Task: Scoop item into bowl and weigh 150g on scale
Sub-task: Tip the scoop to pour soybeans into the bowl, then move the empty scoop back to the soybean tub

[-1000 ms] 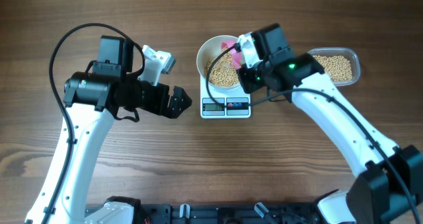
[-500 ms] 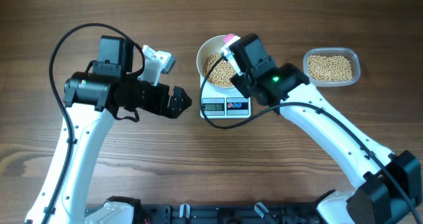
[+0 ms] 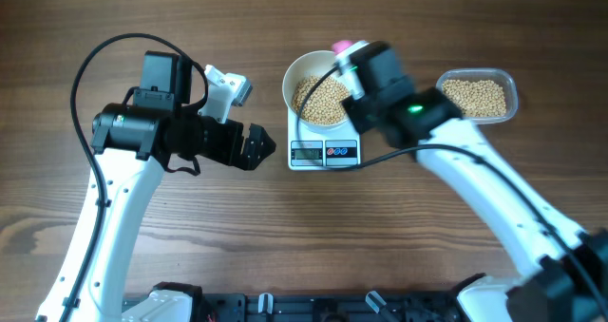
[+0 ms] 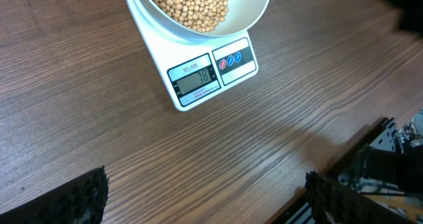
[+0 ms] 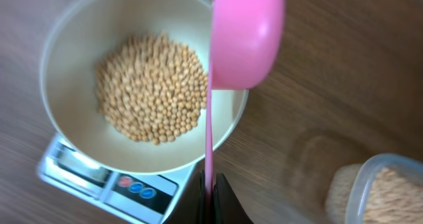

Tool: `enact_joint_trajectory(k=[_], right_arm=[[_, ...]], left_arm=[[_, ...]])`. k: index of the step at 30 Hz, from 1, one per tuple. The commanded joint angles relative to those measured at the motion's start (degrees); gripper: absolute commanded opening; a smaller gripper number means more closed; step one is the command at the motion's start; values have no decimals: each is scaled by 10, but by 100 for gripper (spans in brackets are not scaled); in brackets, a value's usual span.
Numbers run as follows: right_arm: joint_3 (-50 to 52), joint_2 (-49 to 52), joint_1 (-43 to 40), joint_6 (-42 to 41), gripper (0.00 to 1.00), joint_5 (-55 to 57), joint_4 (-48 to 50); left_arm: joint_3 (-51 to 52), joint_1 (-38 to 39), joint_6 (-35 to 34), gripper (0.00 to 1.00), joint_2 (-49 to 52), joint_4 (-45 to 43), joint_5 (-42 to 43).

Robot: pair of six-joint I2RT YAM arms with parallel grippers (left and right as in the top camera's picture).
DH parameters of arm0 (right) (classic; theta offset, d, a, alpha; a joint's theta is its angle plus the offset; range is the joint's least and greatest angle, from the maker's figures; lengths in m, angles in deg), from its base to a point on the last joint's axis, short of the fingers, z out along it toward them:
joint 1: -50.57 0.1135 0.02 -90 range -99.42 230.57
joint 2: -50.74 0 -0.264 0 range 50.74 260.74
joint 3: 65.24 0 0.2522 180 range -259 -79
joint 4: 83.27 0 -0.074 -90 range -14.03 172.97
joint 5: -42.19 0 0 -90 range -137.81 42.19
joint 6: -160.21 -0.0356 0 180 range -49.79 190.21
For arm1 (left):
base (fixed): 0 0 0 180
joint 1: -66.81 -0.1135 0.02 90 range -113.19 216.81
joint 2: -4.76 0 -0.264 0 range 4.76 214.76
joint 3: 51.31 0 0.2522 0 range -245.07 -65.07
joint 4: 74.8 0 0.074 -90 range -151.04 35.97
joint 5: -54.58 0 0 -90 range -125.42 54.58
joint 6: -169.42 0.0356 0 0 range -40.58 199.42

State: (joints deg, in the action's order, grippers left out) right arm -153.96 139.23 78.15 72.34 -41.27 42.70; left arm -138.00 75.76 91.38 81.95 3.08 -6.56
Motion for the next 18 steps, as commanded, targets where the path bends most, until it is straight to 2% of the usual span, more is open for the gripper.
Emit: enact_joint_trajectory(k=[1,3,5,8,11,13,16,18], right_arm=[[-20,-68,-118,-54,4,-231,-4],[-20,-80,-197,-54,4,-340,-16],[-20,-81,-270,-53,4,-402,-38],[-17,-78,-365,-48,4,-404,-76],[-16,-75,-432,-34,4,-384,-107],[-15,-73,-466,-19,4,-322,-137],[-14,-66,-478,2,4,-212,-158],[-14,-60,-478,15,4,-185,-159]], left_arm=[[-3,3,12,100,-10,0,11],[-3,3,12,100,-10,0,11],[-3,3,12,100,-10,0,11],[-3,3,12,100,-10,0,11],[-3,3,12,100,-10,0,11],[-3,3,12,100,-10,0,11],[-3,3,12,100,-10,0,11],[-3,3,12,100,-10,0,11]])
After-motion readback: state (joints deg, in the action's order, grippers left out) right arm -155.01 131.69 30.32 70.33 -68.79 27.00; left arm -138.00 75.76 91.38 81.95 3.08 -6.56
